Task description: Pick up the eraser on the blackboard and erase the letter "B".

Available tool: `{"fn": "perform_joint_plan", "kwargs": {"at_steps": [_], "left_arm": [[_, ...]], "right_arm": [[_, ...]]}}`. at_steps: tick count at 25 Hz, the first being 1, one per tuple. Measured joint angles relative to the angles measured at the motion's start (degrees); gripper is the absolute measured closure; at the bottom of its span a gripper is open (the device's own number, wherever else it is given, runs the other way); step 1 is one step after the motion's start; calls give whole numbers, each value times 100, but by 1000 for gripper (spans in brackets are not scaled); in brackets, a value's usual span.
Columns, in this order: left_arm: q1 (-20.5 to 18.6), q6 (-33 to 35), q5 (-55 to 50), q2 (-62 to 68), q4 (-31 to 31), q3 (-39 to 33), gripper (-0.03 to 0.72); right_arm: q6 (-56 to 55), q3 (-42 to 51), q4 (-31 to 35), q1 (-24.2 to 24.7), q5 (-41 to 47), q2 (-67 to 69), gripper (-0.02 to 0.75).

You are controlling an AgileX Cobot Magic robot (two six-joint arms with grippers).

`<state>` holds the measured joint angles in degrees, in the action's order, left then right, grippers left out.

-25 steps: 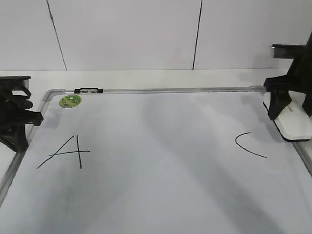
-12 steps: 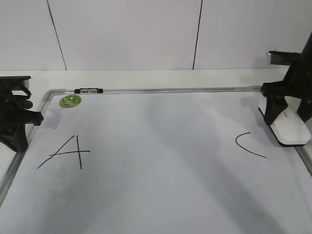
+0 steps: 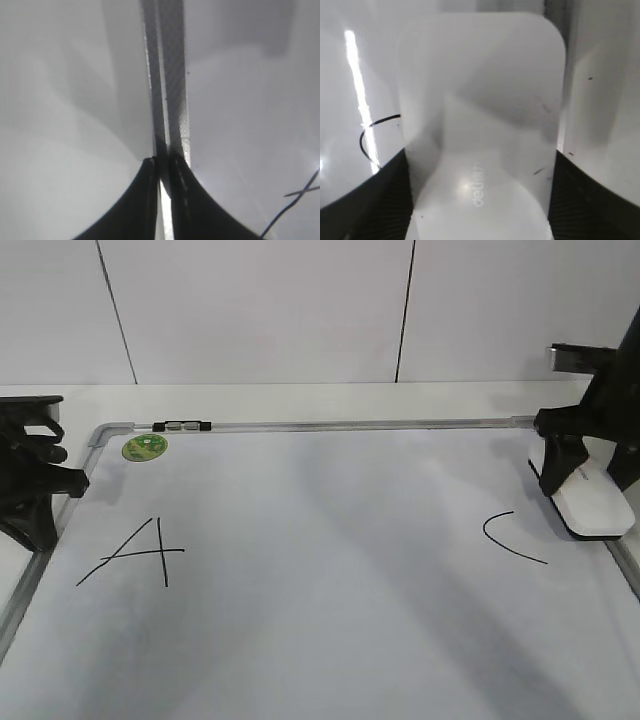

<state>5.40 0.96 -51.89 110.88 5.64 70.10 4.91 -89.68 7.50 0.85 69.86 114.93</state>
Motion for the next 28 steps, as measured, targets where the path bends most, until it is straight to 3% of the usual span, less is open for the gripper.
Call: {"fn": "perform_joint_plan", "kwargs": {"at_steps": [28], "left_arm": [[0,0,0,0,0,0,662]], "right_arm": [[11,0,-78,0,-181,111,179]]}}
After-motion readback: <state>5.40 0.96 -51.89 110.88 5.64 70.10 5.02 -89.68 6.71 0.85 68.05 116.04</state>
